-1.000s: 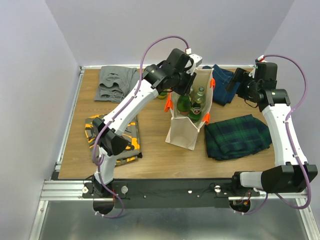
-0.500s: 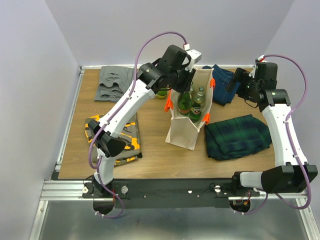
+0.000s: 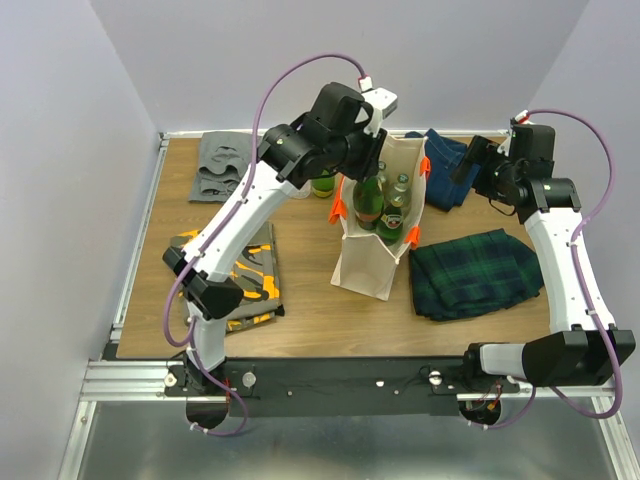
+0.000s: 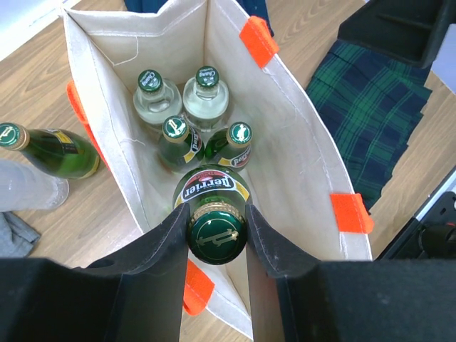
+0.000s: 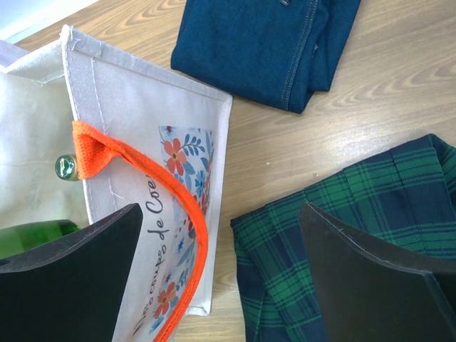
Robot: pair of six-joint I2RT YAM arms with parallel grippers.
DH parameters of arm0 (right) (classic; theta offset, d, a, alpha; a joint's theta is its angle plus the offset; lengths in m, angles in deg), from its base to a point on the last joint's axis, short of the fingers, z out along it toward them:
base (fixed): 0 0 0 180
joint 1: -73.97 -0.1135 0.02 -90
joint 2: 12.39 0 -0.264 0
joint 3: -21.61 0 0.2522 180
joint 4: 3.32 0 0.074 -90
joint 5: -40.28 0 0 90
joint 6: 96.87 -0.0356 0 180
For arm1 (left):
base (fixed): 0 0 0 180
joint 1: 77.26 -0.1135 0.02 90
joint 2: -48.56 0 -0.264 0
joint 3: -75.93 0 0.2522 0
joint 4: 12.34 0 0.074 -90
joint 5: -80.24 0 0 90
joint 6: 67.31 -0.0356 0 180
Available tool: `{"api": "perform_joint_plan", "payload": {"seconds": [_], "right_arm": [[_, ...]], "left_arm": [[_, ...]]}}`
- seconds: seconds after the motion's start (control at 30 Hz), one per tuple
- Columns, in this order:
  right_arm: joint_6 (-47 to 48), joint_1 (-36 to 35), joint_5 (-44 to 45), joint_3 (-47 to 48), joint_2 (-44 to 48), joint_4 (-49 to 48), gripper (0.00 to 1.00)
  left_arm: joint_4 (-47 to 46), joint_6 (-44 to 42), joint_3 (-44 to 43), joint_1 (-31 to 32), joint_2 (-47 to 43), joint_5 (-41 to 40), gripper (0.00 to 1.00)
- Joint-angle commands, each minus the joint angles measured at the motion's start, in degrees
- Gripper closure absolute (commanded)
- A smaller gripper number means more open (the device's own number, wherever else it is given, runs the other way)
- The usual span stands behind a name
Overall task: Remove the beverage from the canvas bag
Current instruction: Take out the drink from the canvas bag.
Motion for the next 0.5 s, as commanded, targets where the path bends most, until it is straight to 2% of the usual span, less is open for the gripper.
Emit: {"api": "perform_joint_plan", "payload": {"seconds": [0.0, 0.47], "right_arm": [[-0.65, 0.14, -1.01, 1.23, 0.12, 0.66, 0.0], [-0.82, 0.05, -1.98, 1.23, -0.14, 0.75, 0.0]], "left_arm": [[-8.33, -0.32, -3.22, -0.02, -5.82, -0.35, 1.0], [-9.65, -0.66, -3.4, -0.19, -8.02, -3.34, 1.0]]}}
